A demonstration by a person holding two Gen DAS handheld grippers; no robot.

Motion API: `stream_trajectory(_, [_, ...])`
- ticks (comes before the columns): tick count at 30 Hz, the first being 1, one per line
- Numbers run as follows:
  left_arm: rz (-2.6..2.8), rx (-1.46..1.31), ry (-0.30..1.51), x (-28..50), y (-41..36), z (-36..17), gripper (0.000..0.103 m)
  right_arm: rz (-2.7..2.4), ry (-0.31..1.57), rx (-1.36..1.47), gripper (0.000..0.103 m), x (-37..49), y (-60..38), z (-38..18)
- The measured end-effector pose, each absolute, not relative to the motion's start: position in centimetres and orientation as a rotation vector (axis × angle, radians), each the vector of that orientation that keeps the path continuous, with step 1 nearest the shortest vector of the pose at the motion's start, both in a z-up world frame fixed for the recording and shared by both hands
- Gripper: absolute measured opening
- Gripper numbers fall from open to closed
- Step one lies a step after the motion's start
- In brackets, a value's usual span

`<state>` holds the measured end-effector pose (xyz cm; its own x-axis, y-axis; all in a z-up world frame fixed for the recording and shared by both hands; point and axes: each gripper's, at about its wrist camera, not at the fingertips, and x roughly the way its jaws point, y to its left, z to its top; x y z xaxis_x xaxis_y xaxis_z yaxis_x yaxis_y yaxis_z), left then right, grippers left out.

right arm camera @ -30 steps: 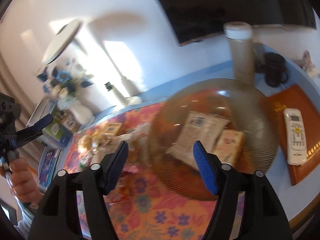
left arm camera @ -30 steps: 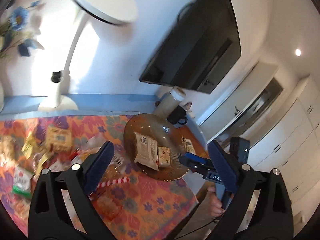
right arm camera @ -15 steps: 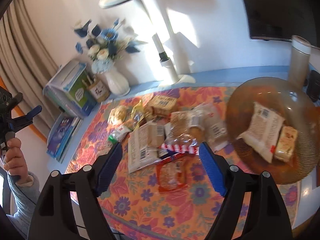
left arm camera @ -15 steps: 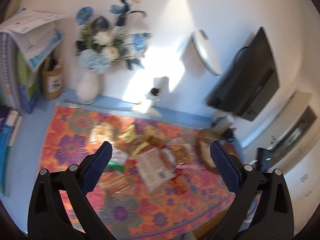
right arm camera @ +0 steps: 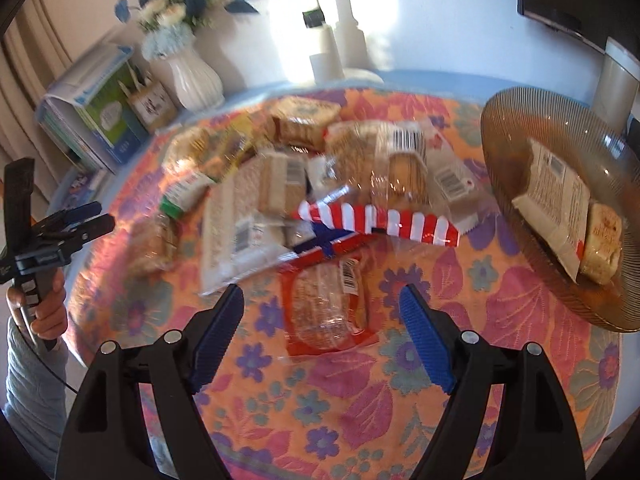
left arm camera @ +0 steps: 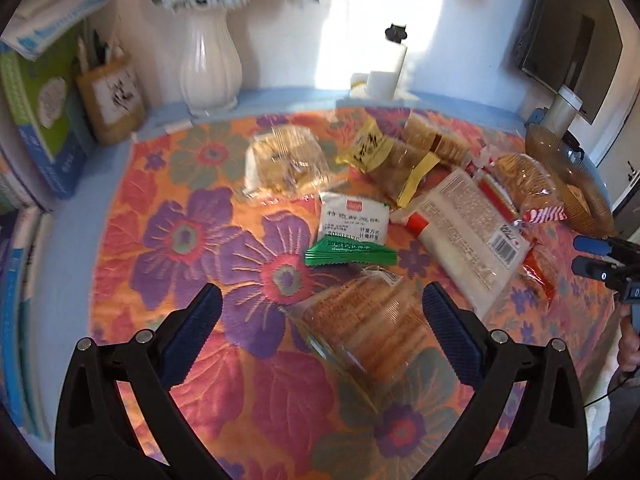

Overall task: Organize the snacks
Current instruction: 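Grasp the clear orange-printed biscuit bag with the left gripper while the right grasps the red-wrapped bread pack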

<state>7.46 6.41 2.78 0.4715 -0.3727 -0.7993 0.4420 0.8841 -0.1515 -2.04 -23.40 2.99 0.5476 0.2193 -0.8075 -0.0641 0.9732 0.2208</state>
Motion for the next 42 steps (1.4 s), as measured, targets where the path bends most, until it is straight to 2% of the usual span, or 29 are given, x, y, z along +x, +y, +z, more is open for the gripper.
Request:
stream_trajectory(4, [-0.536, -0.017, 1.035, 9.3, 6.1, 0.4, 0.099, 0.159, 1.008, 0.183, 0.079, -1.4, -23.6, 1.7])
stream_trajectory(8, [-0.659, -0.047, 1.055, 7.9, 5.6, 0.1, 0.100, 0.160, 1.020, 0.191, 0.079, -1.3, -24.0, 1.1])
stream_trajectory(14, [-0.826, 0.076, 1.038, 2.6, 4.4, 0.9, 0.100, 0.193, 1.009, 0.188, 0.082, -1.8, -24.1, 1.1])
stream_trajectory(19, [-0.758, 0.110, 1.066, 3.0, 2.4, 0.1, 0.100, 0.198, 0.993, 0.152, 0.086, -2.1, -23.5, 0.6])
stream_trajectory(30, [-0.641, 0.247, 1.042, 2.6, -0.4, -1.3, 0.099, 0.134, 1.035, 0.009, 0.086, -0.7, -20.9, -1.5])
stream_trajectory(33, [-0.627, 0.252, 1.037, 2.7, -0.6, -1.2, 0.099, 0.133, 1.034, 0.018, 0.078, -0.7, -20.9, -1.6])
stream_trajectory(35, [-0.609, 0.274, 1.035, 2.6, -1.0, -1.3, 0.097, 0.116, 1.050, 0.010, 0.067, -0.7, -21.0, -1.9])
stream_trajectory(37, [-0.582, 0.304, 1.021, 2.2, -1.4, -1.3, 0.089, 0.112, 1.038, 0.015, 0.064, -1.0, -21.2, -1.8])
stream_trajectory(40, [-0.533, 0.331, 0.990, 1.5, -1.7, -1.0, 0.085, 0.124, 1.029, 0.040, 0.053, -1.9, -21.7, -1.7])
stream_trajectory(42, [-0.520, 0.326, 0.972, 0.9, -1.6, -0.8, 0.083, 0.127, 1.026, 0.060, 0.052, -2.5, -22.1, -1.5])
